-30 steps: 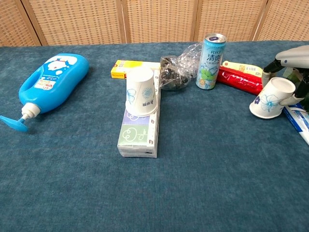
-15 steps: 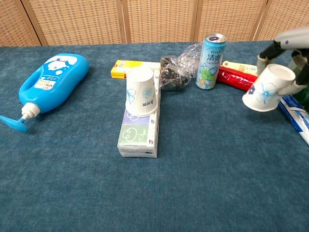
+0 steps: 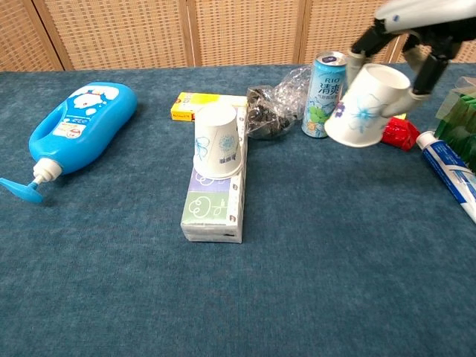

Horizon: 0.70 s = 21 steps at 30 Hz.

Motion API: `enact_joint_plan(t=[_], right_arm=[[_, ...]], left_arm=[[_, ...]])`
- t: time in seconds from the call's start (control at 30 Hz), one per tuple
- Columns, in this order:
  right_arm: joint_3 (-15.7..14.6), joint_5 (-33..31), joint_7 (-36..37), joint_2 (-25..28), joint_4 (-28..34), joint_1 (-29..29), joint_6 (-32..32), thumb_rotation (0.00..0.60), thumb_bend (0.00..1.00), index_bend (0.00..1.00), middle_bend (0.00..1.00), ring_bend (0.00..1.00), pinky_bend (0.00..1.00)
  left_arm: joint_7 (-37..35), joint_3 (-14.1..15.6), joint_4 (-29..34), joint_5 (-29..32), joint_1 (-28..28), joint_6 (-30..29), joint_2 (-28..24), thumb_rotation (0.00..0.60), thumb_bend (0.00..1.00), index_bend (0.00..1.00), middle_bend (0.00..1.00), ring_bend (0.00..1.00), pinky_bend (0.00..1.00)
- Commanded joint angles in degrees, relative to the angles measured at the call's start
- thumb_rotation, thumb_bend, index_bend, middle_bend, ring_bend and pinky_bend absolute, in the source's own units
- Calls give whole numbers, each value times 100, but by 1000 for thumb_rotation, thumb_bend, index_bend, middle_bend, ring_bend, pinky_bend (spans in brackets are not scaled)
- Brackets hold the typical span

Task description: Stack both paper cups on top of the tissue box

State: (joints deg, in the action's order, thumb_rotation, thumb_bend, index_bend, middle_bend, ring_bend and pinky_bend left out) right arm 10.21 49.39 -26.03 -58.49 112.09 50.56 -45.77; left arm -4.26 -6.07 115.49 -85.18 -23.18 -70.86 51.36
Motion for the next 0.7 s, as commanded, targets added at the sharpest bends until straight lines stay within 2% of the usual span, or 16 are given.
enact_joint_plan(t=[0.03,0.4,0.7], right_arm=[[79,-101,10,-5,51,158,54,600,295,408,420,204,675],[213,-496,-16,-138,57,731,151,600,295,407,418,204,675],[151,-940,-300,-289,77,1232,76,600,294,406,417,204,675]], left_arm=[[-8,3,-13,0,10,-6,9,600,481,114,0,0,135],[-52,-4,-91,5,20,5,52,600,481,115,0,0,135],[-117,-25,-180,10,-2,32,126,600,481,114,0,0,135]])
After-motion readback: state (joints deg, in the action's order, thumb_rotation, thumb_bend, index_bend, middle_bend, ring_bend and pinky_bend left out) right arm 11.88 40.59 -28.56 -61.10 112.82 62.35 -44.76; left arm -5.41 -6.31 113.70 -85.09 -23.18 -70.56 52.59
